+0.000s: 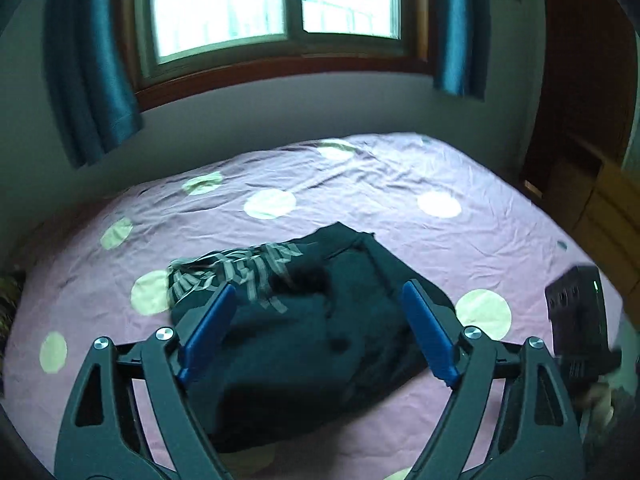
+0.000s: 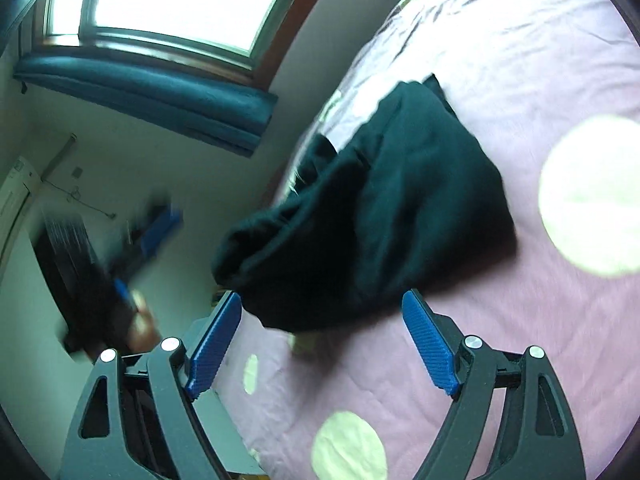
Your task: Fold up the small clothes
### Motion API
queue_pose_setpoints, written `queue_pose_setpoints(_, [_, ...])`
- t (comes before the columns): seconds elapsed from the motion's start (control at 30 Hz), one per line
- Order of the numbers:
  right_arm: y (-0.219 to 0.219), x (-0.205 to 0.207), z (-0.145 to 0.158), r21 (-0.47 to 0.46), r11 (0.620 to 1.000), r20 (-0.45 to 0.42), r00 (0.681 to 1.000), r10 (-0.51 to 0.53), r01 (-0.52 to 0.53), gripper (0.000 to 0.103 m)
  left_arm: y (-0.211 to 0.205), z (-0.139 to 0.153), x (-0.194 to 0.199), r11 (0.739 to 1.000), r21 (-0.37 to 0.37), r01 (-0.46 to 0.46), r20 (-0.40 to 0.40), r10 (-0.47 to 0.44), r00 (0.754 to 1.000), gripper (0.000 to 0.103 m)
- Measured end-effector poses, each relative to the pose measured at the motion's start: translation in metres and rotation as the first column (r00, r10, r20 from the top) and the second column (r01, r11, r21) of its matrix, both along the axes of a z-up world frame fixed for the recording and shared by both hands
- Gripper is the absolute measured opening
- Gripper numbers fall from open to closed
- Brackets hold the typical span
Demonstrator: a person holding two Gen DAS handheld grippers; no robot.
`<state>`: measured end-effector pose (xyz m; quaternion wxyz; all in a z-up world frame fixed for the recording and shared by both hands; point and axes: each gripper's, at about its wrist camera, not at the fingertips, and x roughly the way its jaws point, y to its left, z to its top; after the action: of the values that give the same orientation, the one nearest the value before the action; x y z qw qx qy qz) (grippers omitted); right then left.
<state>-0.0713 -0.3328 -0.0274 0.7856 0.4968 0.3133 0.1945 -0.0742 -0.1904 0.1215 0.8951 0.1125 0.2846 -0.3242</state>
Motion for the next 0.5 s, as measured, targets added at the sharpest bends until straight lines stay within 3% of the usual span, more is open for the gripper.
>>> queue_pose_setpoints(0.1, [-0.002, 0.020, 0.004, 0.040, 0.999, -0.006, 1.000, 0.010, -0.009, 0.083, 0.047, -0.023, -0.004, 0.998, -0.034, -0.057, 0.011, 0.058, 0.998, 0.090])
queue_pose_setpoints(0.2, [0.004, 0.057, 0.007, 0.056, 0.998, -0.021, 0.999, 0.044, -0.043, 0.083, 0.076, -0.053, -0.013, 0.996, -0.006, -0.087, 0.024, 0.087, 0.996, 0.090])
queue_pose_setpoints(0.4, [0.022, 0.129, -0.001, 0.053, 0.995, -0.122, 0.988, 0.091, -0.085, 0.083, 0.091, -0.107, -0.015, 0.983, 0.105, -0.152, 0.079, 0.144, 0.986, 0.090])
queue_pose_setpoints(0.5, [0.029, 0.153, -0.008, 0.012, 0.997, -0.203, 0.976, 0.080, -0.079, 0.084, 0.098, -0.117, -0.007, 0.978, 0.093, -0.189, 0.073, 0.182, 0.981, 0.091])
